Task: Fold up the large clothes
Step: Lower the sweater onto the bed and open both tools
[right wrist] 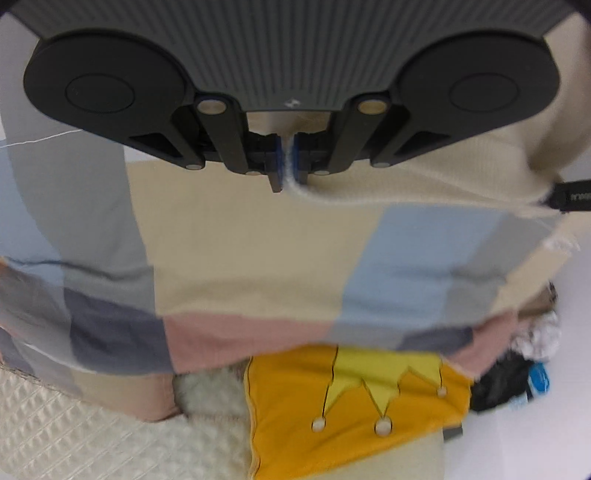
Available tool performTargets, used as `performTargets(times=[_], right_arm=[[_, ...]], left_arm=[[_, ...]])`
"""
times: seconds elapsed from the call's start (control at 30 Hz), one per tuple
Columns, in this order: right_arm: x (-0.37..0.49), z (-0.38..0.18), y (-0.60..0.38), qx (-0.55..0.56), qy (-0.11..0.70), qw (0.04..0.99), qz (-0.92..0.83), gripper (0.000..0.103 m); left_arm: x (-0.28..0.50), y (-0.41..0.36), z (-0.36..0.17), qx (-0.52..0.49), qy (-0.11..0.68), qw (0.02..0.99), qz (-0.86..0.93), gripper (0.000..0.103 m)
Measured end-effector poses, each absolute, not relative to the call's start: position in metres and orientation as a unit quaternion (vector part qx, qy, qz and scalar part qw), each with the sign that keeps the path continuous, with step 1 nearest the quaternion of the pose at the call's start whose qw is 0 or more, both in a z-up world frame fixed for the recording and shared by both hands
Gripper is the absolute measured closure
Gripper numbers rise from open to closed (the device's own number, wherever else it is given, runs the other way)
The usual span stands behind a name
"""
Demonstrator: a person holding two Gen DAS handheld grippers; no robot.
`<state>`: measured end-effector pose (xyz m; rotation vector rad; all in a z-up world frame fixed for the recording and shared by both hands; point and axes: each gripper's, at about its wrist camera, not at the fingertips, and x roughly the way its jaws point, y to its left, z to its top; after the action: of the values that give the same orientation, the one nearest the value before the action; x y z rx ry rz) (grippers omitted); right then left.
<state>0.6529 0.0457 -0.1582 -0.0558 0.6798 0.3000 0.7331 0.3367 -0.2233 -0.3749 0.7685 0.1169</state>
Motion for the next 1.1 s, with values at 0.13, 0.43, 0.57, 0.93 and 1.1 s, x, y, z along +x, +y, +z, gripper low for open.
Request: performTargets(times=[0.13, 0.43, 0.57, 0.93, 1.1], right_arm=[[0.659, -0.177, 0.048, -0.031, 0.349, 0.925, 0.147, 0.095], [0.672, -0.189, 0.057, -0.033, 0.372, 0.916, 0.148, 0.094], [0.670, -0.182, 0.054, -0.017, 0.371, 0.916, 0.148, 0.093], [0.665, -0.157, 0.043, 0.042, 0.382, 0.908, 0.169, 0.033], [0.650, -0.141, 0.039, 0.050, 0.369, 0.910, 0.182, 0.033]], left_arm=[[0.729, 0.332, -0.227, -0.177, 0.387, 0.903, 0.055, 0.096], [0.730, 0.328, -0.214, -0.167, 0.419, 0.891, 0.054, 0.096], [0.737, 0.326, -0.208, -0.151, 0.443, 0.882, 0.053, 0.094], [0.728, 0.323, -0.178, -0.146, 0.452, 0.880, 0.008, 0.021], [0.707, 0.315, -0.160, -0.147, 0.435, 0.888, 0.013, 0.021]])
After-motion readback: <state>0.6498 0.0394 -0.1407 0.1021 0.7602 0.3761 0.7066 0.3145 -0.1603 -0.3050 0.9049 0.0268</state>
